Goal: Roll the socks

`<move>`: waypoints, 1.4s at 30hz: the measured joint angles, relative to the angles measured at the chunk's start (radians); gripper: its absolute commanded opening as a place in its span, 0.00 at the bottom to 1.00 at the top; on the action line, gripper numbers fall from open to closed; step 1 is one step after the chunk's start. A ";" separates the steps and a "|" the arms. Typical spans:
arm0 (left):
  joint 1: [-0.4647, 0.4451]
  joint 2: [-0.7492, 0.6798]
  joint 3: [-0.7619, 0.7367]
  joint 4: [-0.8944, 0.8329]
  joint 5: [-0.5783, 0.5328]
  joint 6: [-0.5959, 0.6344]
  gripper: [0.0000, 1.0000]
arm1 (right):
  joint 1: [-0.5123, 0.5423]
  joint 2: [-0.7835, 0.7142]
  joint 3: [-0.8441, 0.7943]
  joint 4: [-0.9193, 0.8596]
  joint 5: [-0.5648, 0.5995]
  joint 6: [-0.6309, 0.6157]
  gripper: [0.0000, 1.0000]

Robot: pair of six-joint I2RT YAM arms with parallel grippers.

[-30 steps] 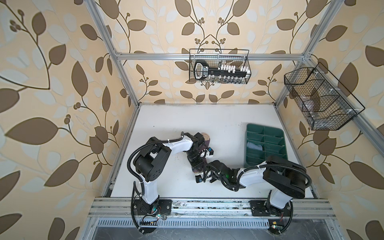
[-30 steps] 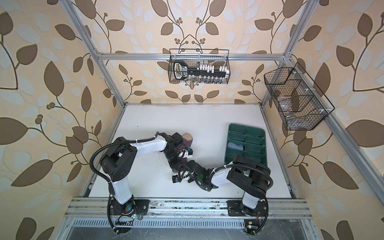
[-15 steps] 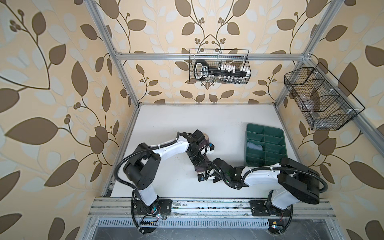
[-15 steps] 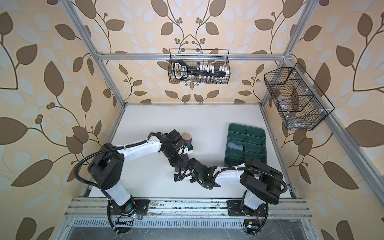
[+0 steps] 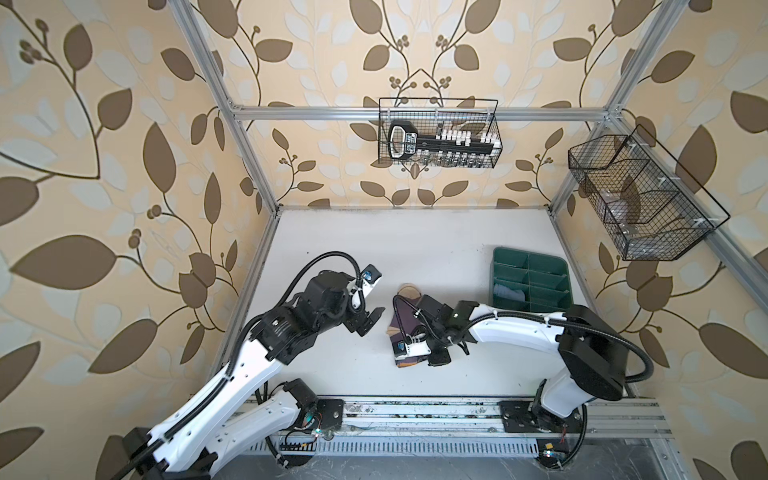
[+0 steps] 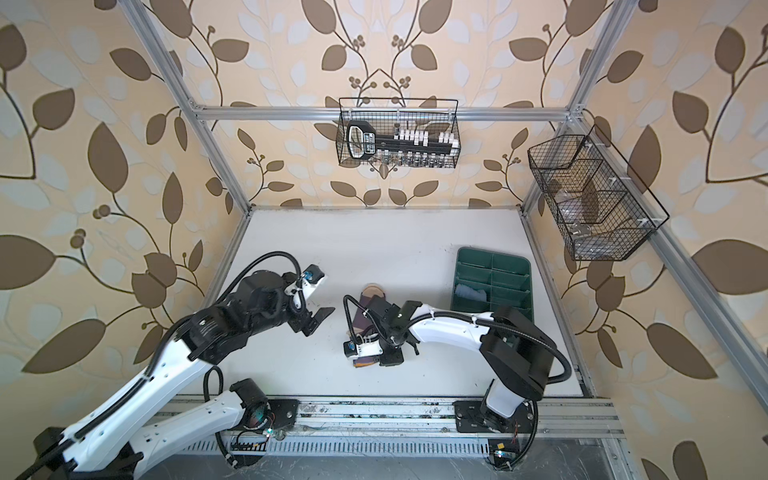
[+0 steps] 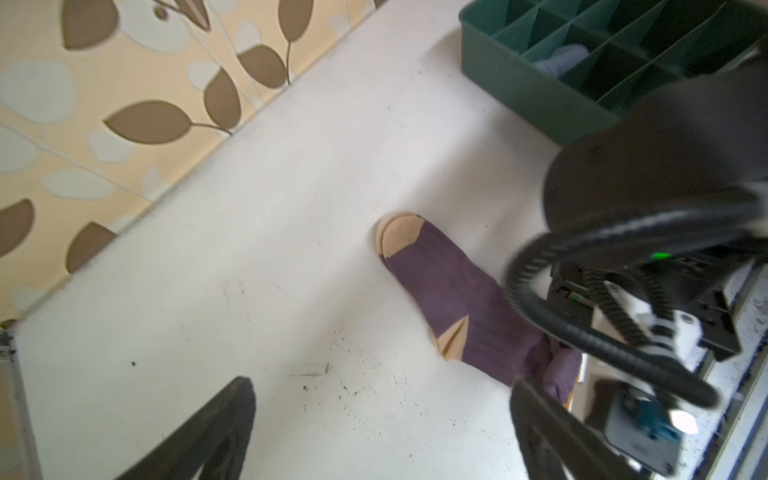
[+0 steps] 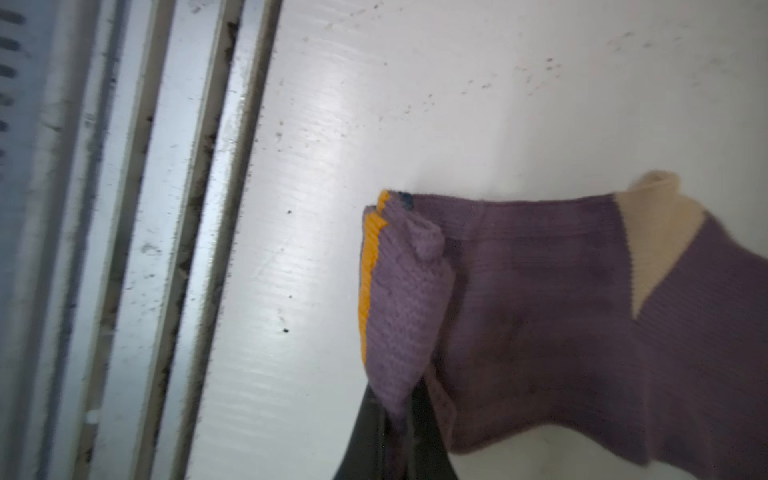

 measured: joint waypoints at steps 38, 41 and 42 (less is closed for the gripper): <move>-0.742 0.391 -0.059 -0.153 -0.300 0.098 0.78 | -0.086 0.317 0.264 -0.356 -0.227 0.095 0.00; -0.776 0.410 -0.077 -0.073 -0.319 0.095 0.76 | -0.100 0.347 0.298 -0.392 -0.235 0.099 0.00; -0.782 0.426 -0.082 -0.036 -0.322 0.093 0.76 | -0.107 0.356 0.311 -0.401 -0.236 0.100 0.00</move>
